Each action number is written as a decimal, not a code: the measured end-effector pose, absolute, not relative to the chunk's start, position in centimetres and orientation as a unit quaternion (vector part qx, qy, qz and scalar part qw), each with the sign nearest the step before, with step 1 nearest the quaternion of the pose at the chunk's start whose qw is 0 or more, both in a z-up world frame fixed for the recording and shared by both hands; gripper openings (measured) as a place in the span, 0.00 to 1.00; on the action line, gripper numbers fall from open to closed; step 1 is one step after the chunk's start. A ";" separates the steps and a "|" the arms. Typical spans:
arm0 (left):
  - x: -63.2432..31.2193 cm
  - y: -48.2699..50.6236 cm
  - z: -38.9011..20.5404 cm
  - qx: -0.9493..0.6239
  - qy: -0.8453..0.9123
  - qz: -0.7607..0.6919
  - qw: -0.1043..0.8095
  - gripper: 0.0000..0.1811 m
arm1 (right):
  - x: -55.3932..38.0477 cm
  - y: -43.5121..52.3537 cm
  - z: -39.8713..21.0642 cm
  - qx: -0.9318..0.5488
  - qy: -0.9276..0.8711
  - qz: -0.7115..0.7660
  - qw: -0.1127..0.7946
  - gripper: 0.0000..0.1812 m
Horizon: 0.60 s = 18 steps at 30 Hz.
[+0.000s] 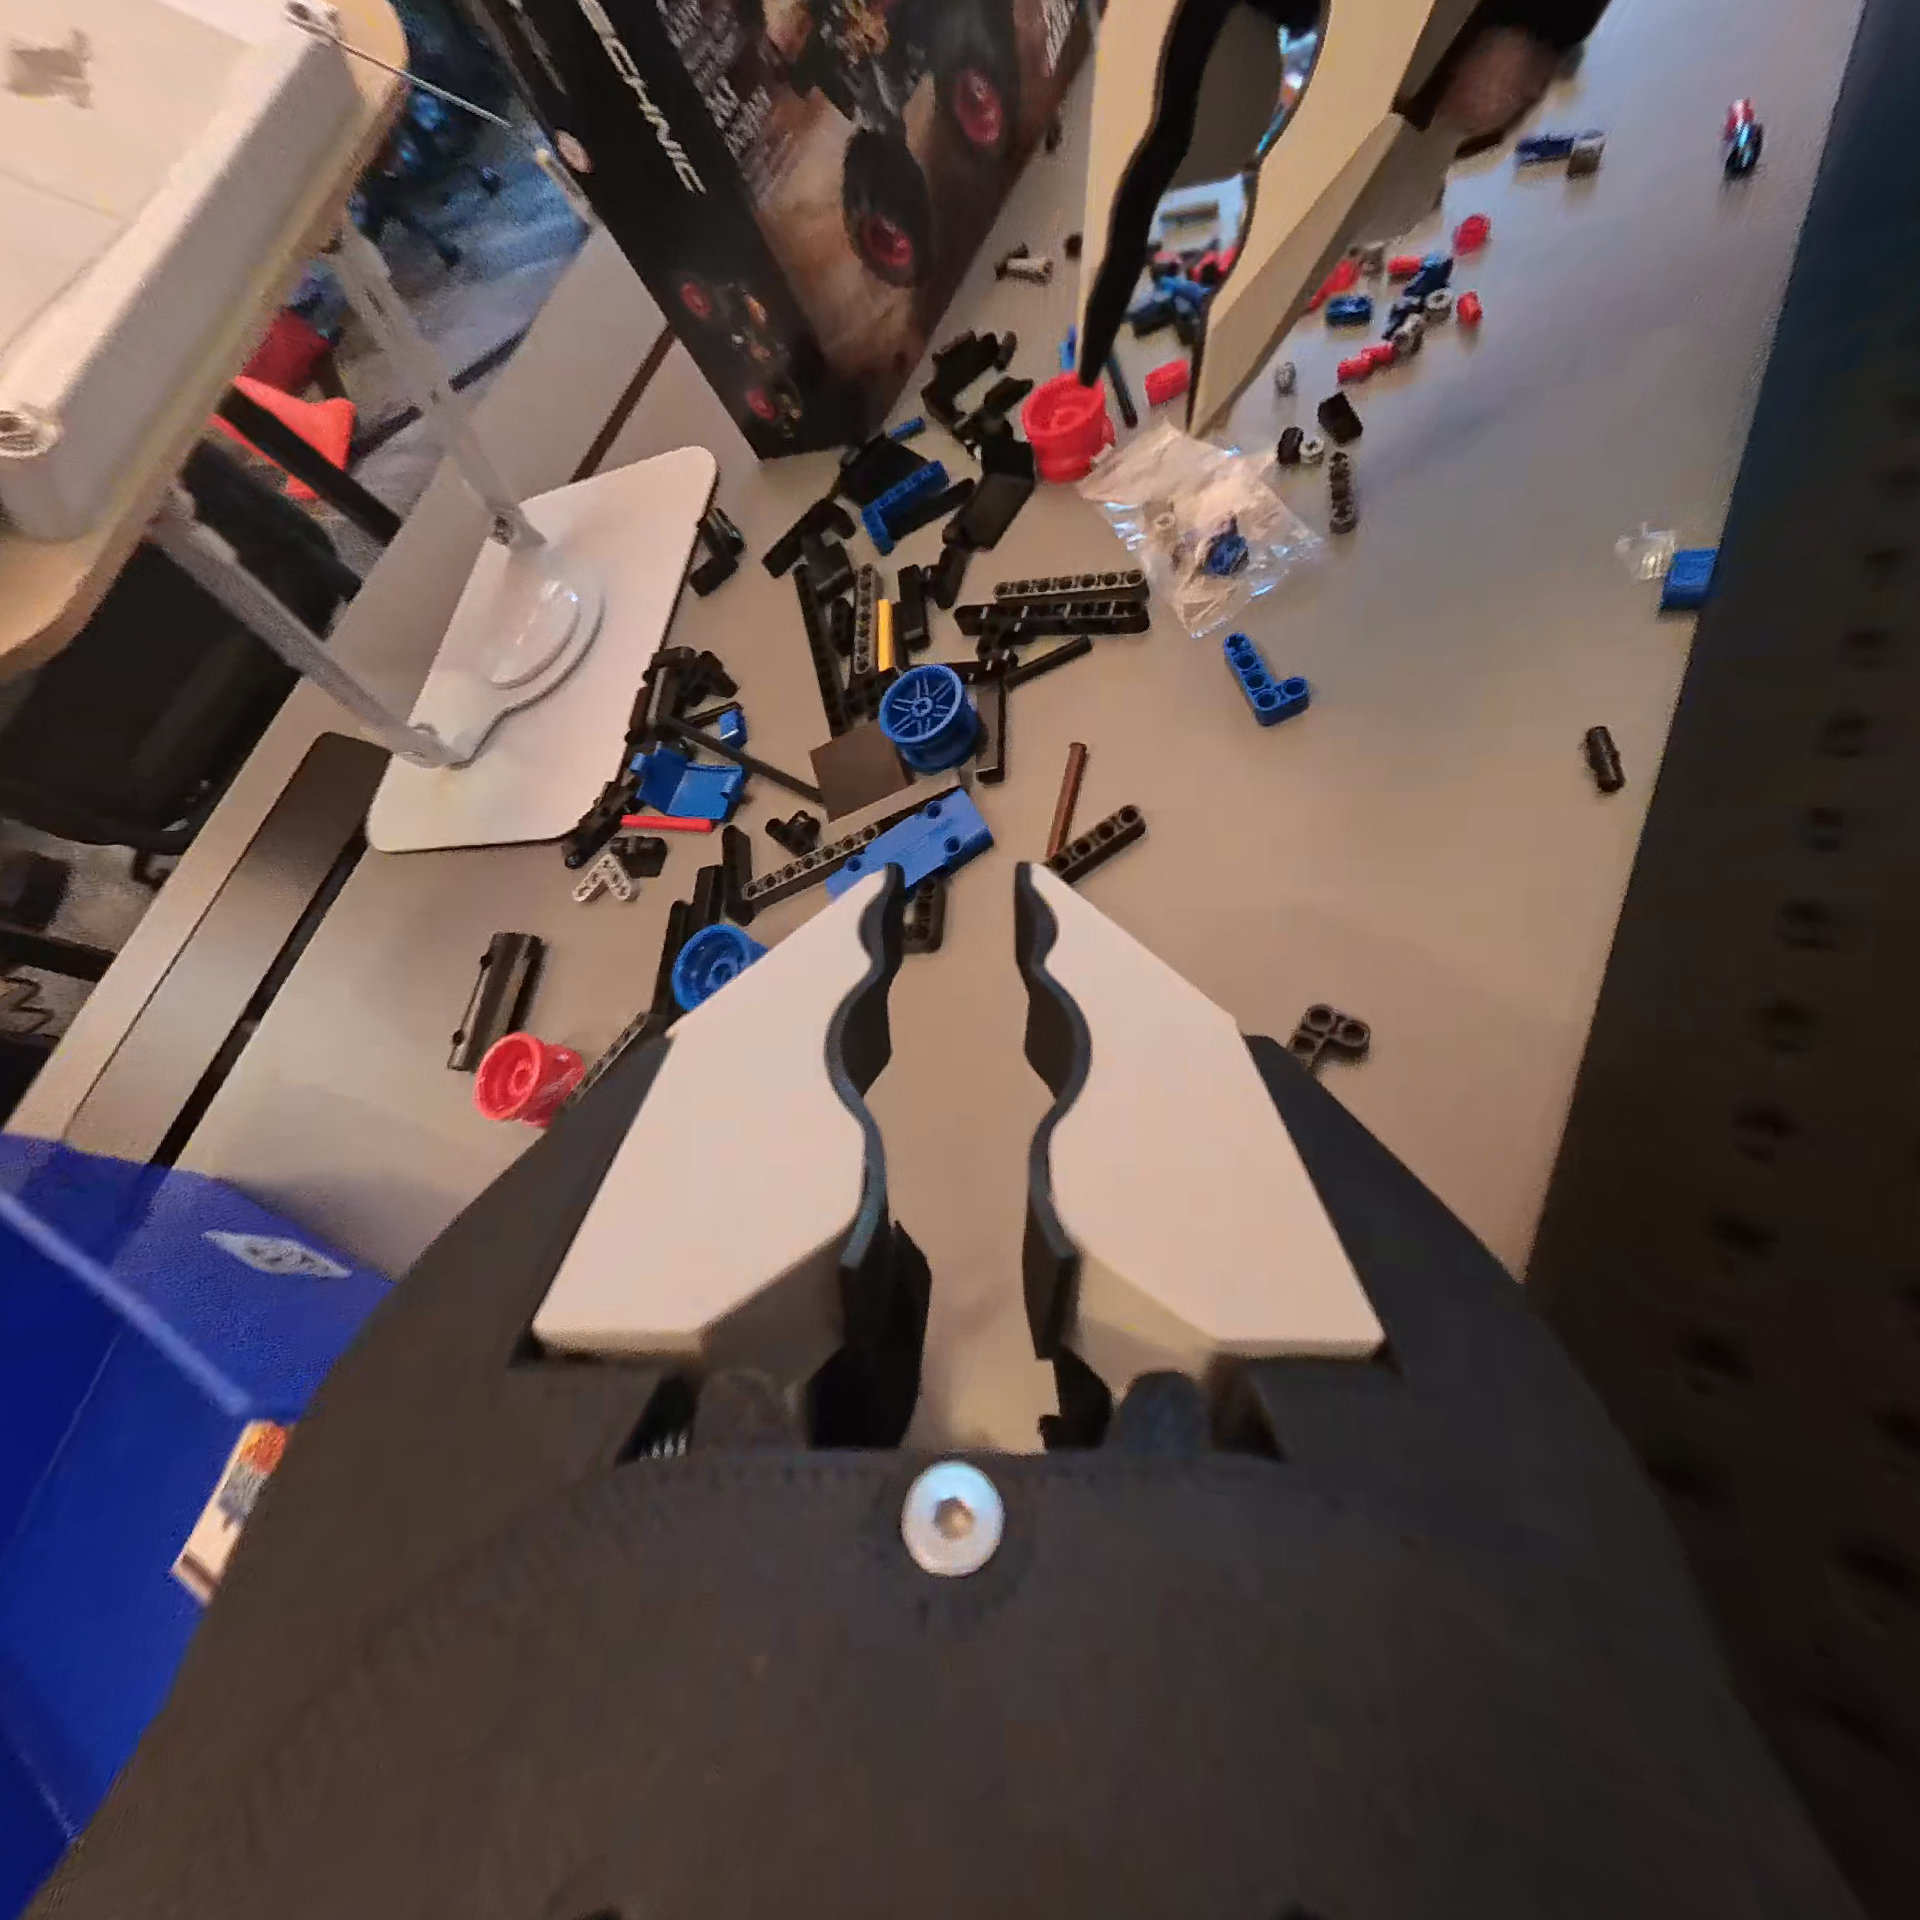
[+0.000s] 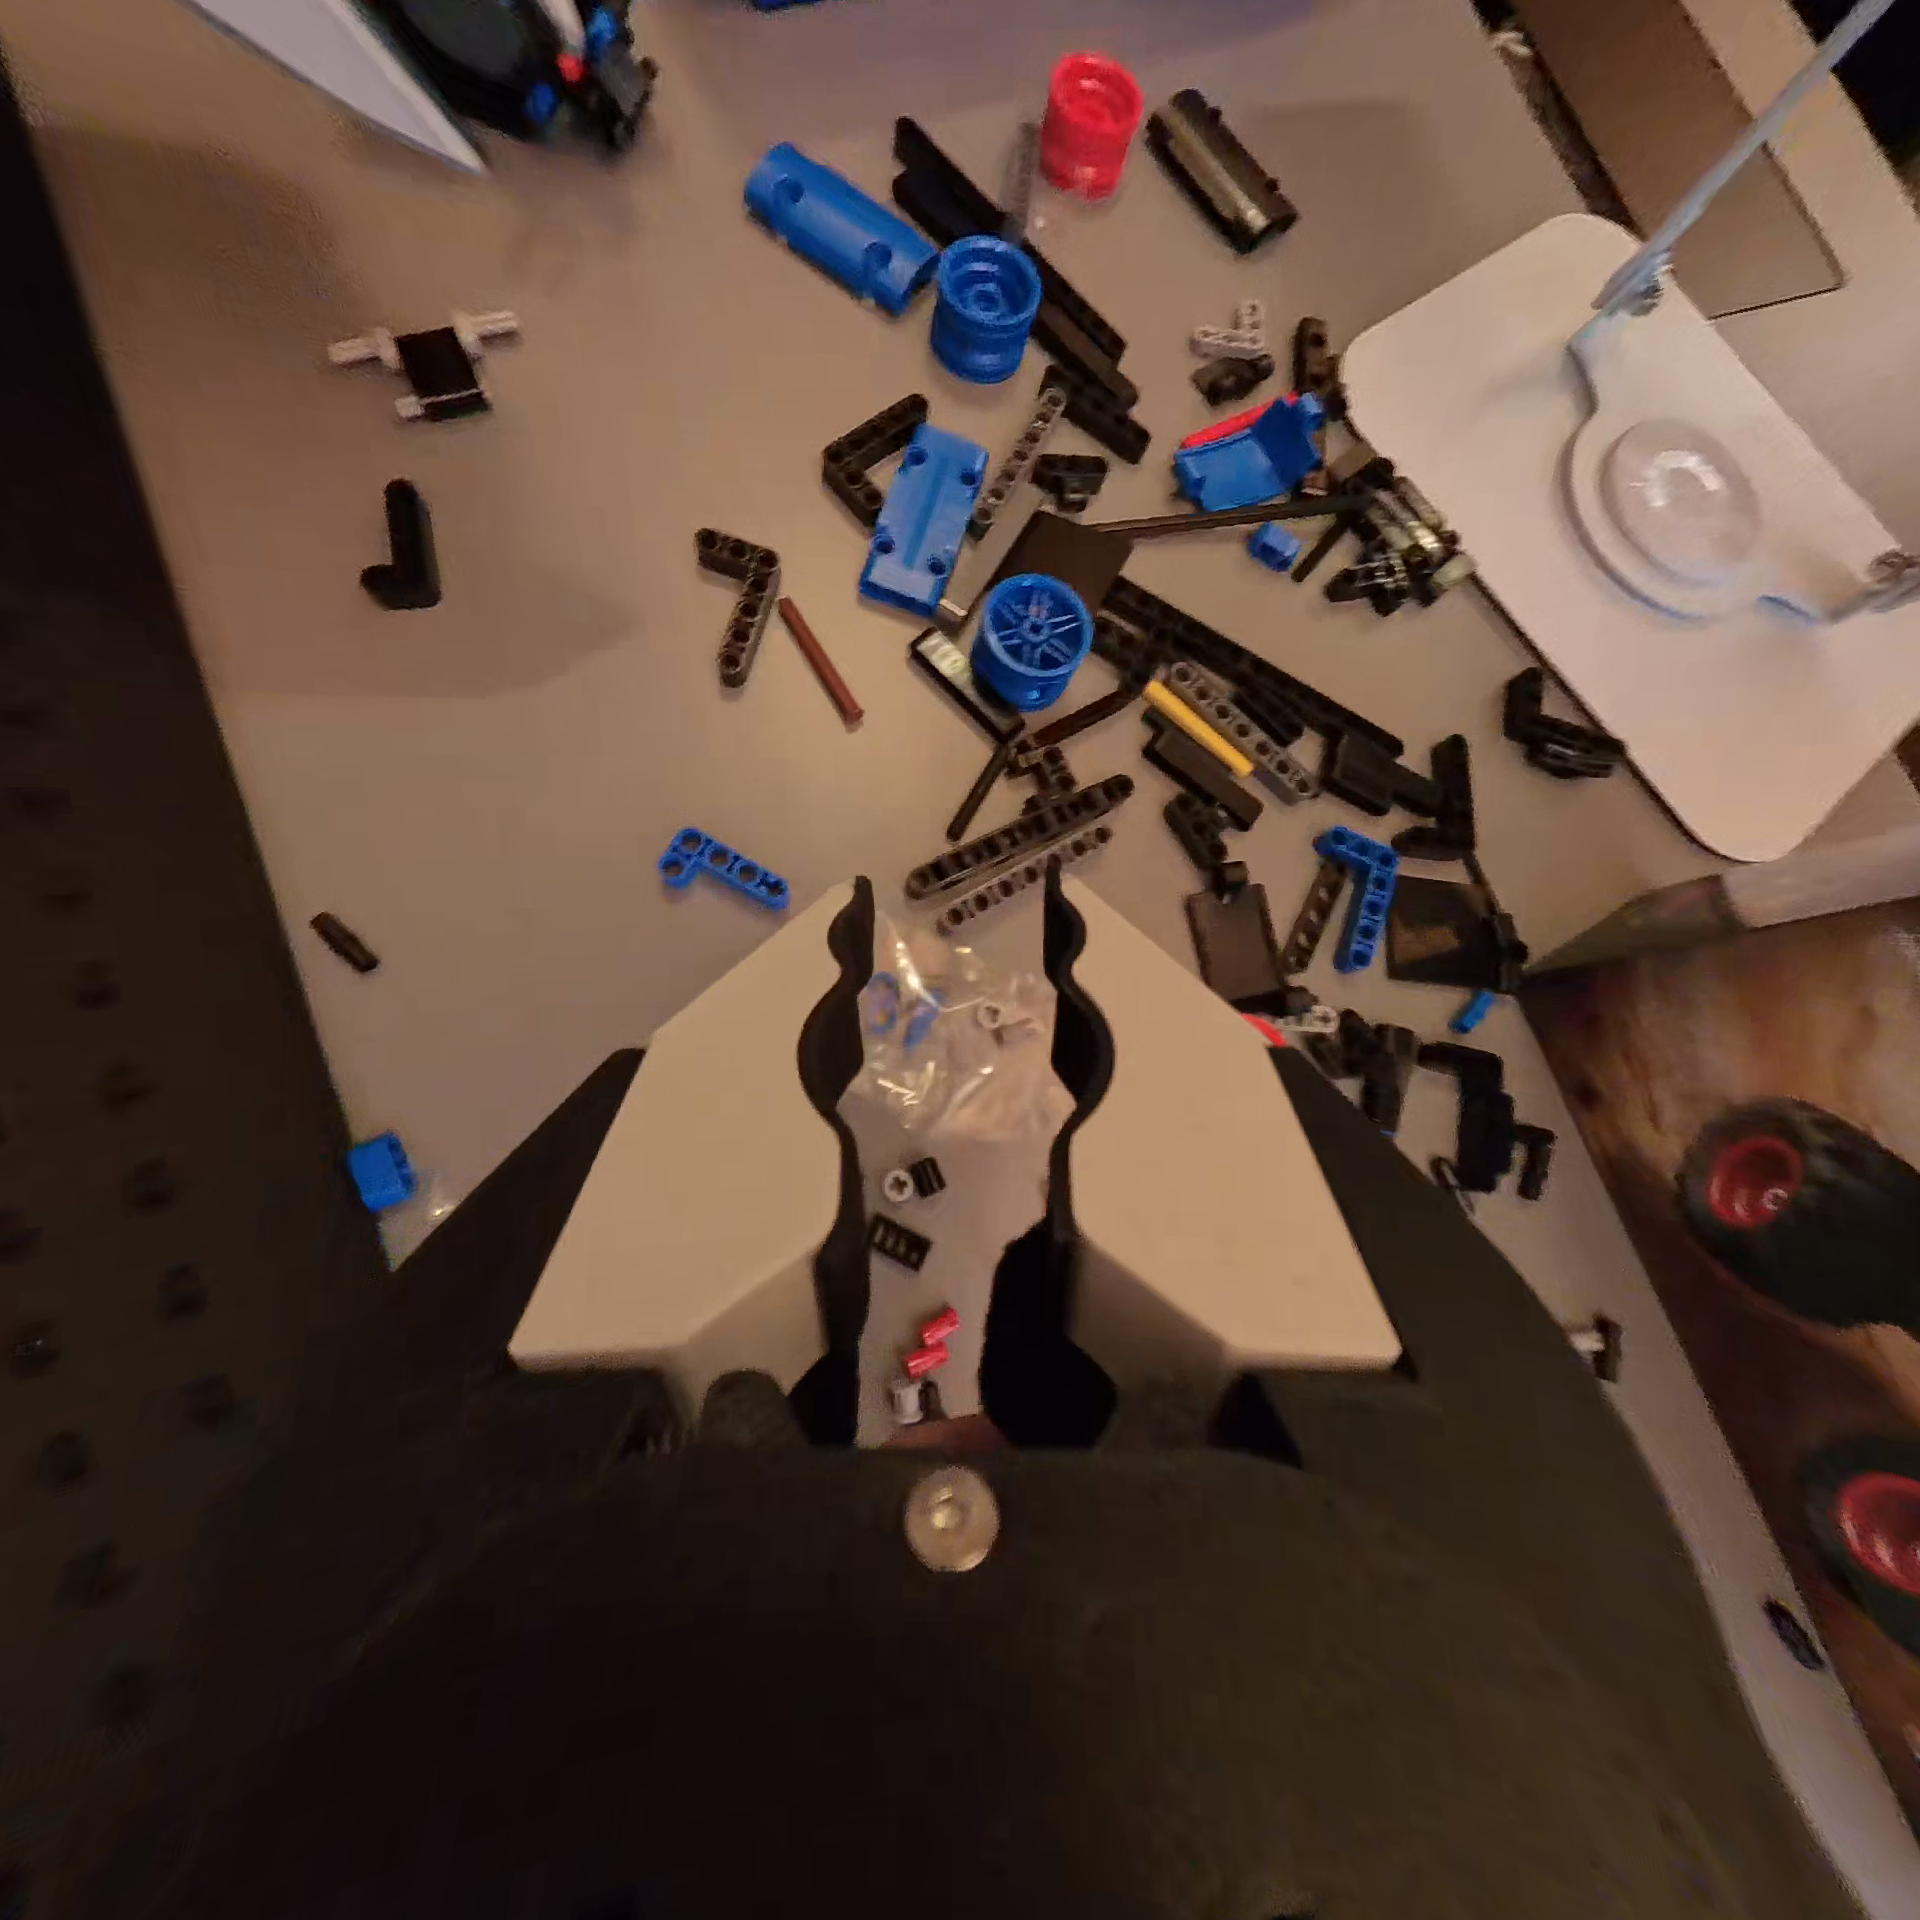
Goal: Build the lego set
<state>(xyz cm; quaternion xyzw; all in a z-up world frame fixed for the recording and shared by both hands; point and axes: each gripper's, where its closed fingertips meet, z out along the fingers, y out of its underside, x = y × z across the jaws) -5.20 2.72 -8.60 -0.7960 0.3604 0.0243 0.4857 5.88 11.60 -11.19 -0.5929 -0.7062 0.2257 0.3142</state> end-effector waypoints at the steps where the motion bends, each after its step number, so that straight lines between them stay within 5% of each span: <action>1: -4.8 3.0 -9.1 -0.798 0.366 0.018 0.478 0.11 | 6.0 11.3 -11.6 -0.589 -0.713 0.227 0.305 0.17; 18: 2.0 5.8 -13.2 -0.780 0.479 -0.020 0.402 0.12 | 15.3 14.3 -15.4 -0.591 -0.756 0.140 0.242 0.14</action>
